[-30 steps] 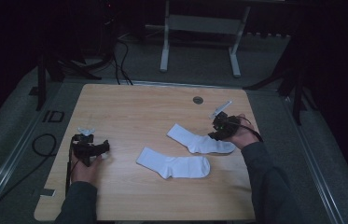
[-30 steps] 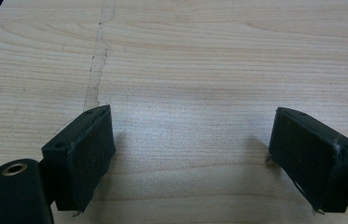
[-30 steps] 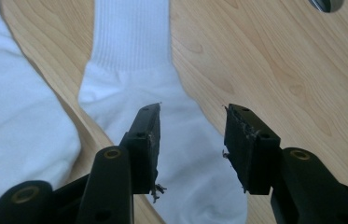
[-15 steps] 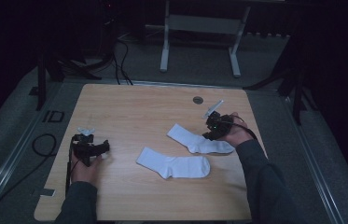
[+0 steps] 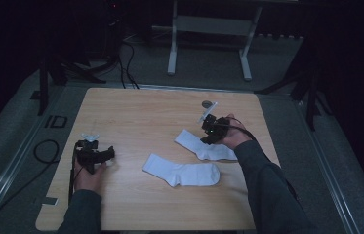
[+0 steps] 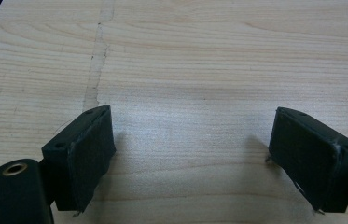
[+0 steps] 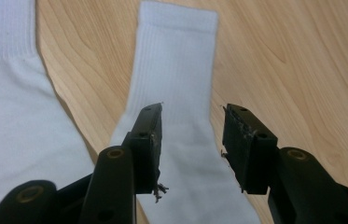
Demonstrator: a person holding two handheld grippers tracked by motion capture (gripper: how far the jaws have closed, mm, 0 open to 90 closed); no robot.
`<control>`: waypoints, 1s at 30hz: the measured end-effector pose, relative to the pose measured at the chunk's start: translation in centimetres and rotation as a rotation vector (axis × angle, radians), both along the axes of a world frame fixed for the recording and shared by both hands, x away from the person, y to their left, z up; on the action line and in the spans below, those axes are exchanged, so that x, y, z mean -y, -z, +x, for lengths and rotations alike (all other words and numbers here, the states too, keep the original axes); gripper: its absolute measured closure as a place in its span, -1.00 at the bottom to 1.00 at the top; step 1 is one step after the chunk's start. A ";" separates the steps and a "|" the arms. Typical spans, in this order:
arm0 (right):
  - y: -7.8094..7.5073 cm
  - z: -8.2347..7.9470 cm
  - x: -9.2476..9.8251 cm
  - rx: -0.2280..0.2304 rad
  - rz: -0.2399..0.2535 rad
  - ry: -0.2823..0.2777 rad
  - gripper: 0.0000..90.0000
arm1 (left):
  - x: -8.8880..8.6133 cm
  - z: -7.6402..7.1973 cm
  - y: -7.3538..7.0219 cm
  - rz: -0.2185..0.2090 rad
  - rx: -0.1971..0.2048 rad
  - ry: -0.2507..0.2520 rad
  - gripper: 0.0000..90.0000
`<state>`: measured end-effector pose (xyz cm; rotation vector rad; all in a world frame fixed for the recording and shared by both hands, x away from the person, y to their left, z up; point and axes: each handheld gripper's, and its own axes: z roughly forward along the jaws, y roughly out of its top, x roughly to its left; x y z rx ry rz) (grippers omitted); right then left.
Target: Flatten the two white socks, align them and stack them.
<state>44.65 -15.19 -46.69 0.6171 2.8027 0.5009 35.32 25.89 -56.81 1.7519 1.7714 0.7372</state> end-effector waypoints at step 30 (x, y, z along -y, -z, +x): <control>6.0 4.1 -4.0 -0.196 -0.047 0.033 0.11 | 0.0 0.0 0.0 0.000 -0.001 0.003 -0.68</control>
